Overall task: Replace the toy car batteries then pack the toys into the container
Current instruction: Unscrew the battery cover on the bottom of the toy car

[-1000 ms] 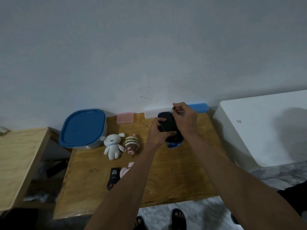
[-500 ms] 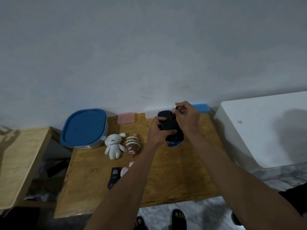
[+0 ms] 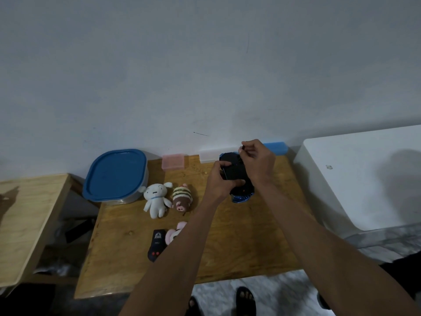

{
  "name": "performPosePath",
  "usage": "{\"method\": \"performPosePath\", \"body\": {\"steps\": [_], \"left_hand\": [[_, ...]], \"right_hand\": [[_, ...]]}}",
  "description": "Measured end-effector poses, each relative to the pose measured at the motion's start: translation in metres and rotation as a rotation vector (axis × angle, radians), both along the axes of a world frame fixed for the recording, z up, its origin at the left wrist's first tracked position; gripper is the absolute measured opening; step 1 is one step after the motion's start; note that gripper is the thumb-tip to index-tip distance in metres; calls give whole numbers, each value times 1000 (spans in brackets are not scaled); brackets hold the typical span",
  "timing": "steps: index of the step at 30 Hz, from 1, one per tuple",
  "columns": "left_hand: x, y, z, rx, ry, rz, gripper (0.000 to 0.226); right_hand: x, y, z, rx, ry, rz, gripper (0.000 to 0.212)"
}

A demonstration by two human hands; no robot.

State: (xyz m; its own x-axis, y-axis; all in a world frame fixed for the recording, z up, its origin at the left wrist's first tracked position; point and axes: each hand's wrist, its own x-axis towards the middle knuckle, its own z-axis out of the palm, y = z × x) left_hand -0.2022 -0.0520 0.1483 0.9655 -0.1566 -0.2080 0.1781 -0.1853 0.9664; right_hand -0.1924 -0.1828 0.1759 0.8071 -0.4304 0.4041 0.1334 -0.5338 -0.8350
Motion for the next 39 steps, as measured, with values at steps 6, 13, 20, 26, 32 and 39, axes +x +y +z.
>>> {"method": "performPosePath", "body": {"steps": [6,13,20,26,32,39], "left_hand": [[-1,0,-3,4,-12,2,66],[-1,0,-4,14,-29,-4,66],[-2,0,-3,-12,-22,-5,65],[0,1,-6,-8,2,-6,65],[2,6,-8,-2,-6,-1,66],[5,13,-12,-9,-32,-4,58]], "right_hand": [[-2,-2,-5,10,3,12,23],[-2,-1,-6,44,9,-9,24],[0,-1,-5,18,22,7,22],[3,2,-9,65,17,14,23],[9,0,-5,181,30,-37,28],[7,-18,-22,211,135,-166,22]]}}
